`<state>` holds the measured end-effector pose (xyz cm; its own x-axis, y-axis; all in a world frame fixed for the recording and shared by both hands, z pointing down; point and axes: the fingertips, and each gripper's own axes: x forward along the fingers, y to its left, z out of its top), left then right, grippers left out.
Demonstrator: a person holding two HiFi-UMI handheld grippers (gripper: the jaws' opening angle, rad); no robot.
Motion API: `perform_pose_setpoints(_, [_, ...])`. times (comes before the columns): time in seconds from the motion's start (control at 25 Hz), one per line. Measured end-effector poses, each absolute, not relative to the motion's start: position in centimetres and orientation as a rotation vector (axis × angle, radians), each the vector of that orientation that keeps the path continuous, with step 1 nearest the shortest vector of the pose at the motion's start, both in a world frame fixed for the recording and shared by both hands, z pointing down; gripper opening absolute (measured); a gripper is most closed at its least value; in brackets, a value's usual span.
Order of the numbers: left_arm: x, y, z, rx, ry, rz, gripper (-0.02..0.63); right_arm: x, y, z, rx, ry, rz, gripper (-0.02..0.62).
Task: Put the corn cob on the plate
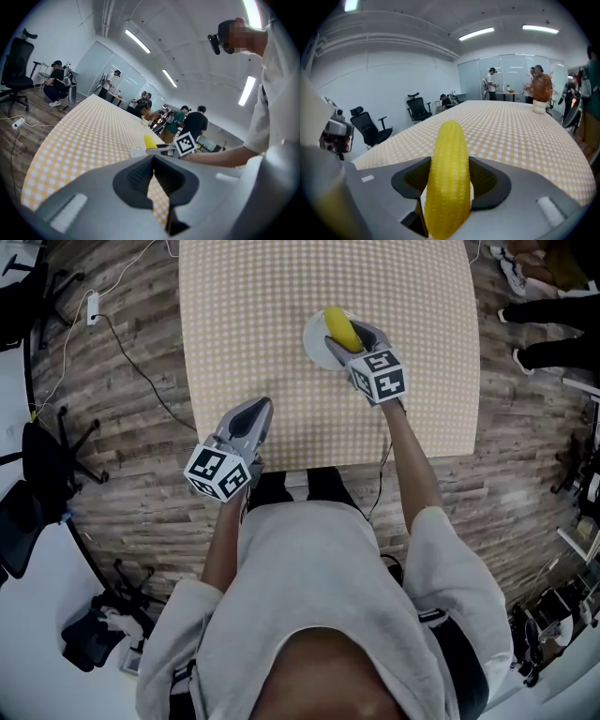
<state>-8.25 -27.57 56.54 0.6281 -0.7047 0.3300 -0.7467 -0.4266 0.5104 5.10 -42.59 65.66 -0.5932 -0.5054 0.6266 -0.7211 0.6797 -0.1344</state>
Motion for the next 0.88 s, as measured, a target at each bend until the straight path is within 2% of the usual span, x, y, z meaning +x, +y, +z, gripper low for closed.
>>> perform_pose_setpoints(0.36, [-8.7,-27.8,56.7,2.211,-1.134,0.083,0.008,3.2,-40.8,67.9,0.482,-2.129,-0.106,0.253])
perform_pose_setpoints(0.88, [-9.2,-28.3,56.5,2.195,-1.144,0.060,0.008,2.8,-41.1,69.5,0.424,-2.159,0.062,0.255])
